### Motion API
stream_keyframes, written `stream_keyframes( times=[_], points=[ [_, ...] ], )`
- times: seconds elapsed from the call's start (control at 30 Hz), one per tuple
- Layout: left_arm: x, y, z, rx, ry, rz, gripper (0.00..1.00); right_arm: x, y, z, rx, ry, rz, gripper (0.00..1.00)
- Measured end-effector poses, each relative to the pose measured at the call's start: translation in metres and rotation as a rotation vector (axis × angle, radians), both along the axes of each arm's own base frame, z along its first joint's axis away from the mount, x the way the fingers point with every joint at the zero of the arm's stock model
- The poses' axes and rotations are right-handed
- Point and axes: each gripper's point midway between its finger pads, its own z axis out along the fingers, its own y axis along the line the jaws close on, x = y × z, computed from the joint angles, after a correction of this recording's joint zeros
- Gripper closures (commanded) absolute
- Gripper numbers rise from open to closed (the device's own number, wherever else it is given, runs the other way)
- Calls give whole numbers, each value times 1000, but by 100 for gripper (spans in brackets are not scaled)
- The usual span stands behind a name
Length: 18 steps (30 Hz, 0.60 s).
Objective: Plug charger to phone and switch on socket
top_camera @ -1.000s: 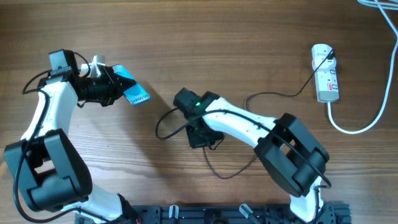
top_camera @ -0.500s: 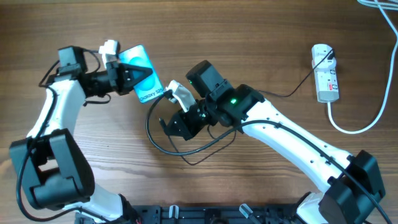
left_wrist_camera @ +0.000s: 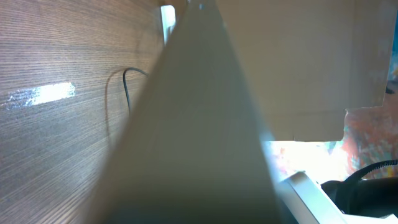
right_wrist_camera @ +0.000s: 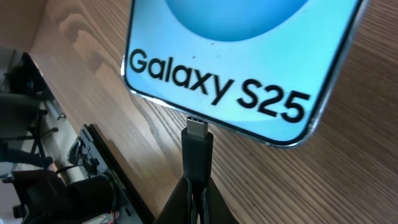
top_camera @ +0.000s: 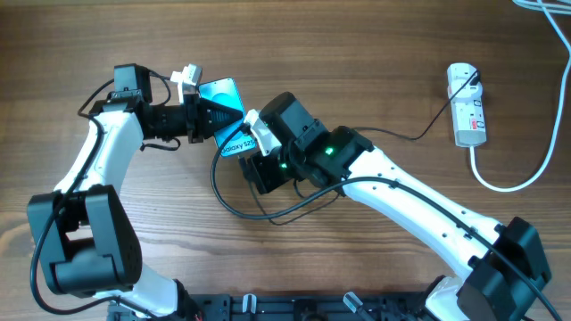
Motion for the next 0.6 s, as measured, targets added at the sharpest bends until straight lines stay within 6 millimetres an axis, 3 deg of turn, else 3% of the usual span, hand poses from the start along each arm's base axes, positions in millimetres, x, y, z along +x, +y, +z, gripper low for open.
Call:
stream_keyframes(
  times=[0.6],
  points=[
    [-1, 0, -1, 0, 15, 0, 96, -5, 7, 5, 41, 5, 41, 96]
  ],
)
